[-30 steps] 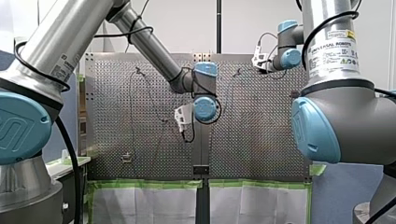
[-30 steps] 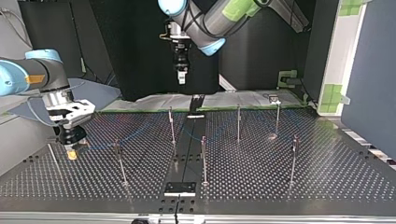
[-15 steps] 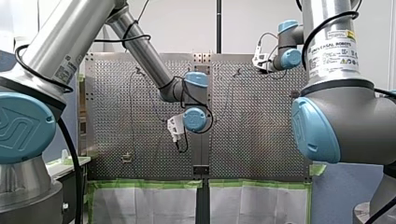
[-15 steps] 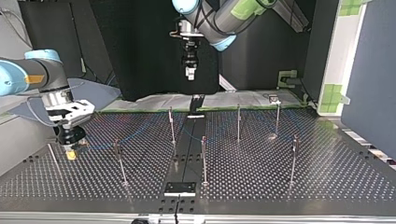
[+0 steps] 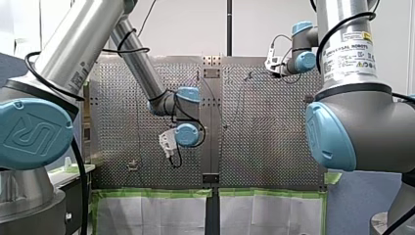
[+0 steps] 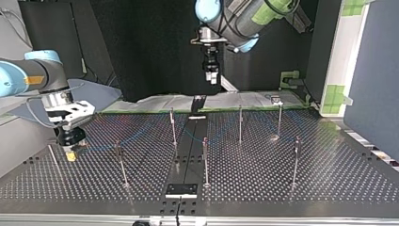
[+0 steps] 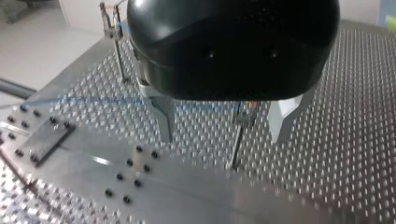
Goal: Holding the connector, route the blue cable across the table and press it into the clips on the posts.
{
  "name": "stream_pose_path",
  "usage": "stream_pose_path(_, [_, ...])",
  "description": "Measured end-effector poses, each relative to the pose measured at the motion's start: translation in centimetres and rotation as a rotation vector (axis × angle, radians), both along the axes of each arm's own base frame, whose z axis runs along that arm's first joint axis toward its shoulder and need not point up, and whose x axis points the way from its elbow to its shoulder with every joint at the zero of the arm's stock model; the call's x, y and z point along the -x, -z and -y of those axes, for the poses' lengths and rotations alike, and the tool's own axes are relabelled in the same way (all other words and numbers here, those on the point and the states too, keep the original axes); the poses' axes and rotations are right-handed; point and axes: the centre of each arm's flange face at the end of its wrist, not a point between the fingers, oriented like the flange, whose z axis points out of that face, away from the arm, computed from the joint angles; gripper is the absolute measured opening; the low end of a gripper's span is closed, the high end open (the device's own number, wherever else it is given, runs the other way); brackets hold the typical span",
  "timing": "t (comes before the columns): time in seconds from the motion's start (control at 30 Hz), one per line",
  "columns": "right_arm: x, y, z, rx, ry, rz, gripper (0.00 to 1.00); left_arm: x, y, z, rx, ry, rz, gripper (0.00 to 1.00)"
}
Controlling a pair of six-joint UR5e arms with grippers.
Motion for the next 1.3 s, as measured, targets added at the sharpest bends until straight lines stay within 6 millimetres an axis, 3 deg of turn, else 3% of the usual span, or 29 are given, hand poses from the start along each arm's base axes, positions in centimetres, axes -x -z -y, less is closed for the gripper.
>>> stream_pose_path(0.2, [0.1, 0.0, 0.1, 0.000, 0.001, 0.000, 0.01, -0.5, 1.2, -2.9, -0.037, -0.052, -0.002, 1.00])
stream_pose_path(0.4, [0.2, 0.1, 0.1, -0.001, 0.001, -0.002, 0.01, 0.3, 2.3, -4.5, -0.081, -0.071, -0.004, 1.00])
stream_pose_path(0.9, [0.3, 0.1, 0.2, -0.002, 0.006, -0.004, 0.01, 3.8, 4.5, -7.0, -0.101, -0.071, -0.005, 1.00])
stream_pose_path(1.3, [0.4, 0.1, 0.2, -0.001, 0.007, -0.005, 0.01, 4.2, 4.7, -7.3, -0.100, -0.071, -0.006, 1.00])
